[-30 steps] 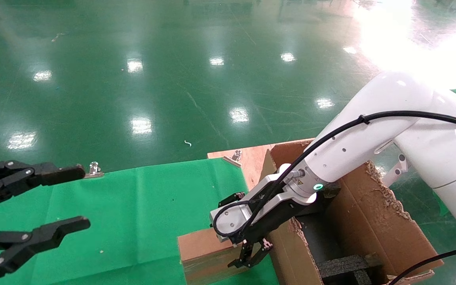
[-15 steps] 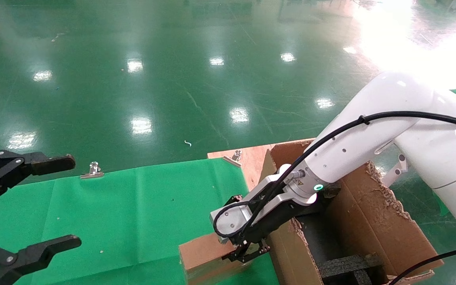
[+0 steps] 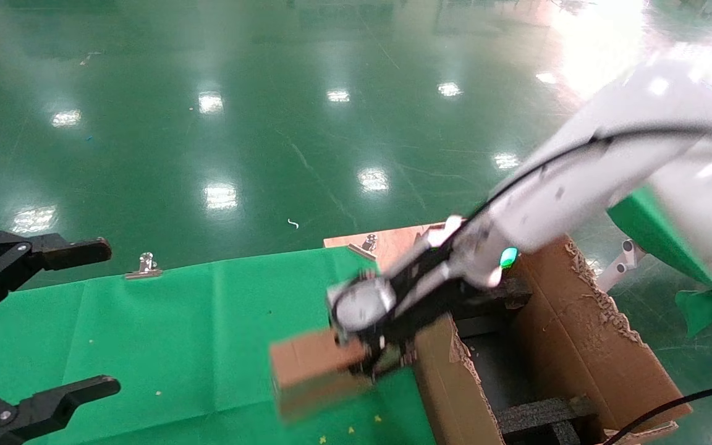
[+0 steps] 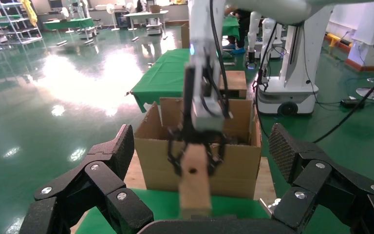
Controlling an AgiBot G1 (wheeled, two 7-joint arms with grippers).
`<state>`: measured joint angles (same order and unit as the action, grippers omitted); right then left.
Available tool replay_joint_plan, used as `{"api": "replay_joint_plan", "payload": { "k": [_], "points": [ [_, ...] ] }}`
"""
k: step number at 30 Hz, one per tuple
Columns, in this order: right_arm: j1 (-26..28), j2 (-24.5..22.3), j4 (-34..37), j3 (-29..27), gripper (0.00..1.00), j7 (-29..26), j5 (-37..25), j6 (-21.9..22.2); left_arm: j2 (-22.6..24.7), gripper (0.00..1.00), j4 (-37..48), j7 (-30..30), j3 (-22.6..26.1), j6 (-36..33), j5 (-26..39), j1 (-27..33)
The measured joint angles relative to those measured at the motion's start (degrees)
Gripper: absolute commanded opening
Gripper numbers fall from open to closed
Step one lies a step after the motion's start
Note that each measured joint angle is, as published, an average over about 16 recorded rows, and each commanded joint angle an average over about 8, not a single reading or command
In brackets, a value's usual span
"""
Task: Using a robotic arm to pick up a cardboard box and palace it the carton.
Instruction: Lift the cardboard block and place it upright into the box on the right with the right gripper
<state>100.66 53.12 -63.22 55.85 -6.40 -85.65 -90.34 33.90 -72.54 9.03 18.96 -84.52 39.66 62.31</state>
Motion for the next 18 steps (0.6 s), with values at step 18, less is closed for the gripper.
{"api": "replay_joint_plan", "payload": {
  "k": [18],
  "points": [
    [18.6,-0.5,9.0,5.1,0.0,6.2,9.8,-0.4,0.0,1.0,0.0,0.0,0.0,0.0,0.0,0.0]
  ]
}}
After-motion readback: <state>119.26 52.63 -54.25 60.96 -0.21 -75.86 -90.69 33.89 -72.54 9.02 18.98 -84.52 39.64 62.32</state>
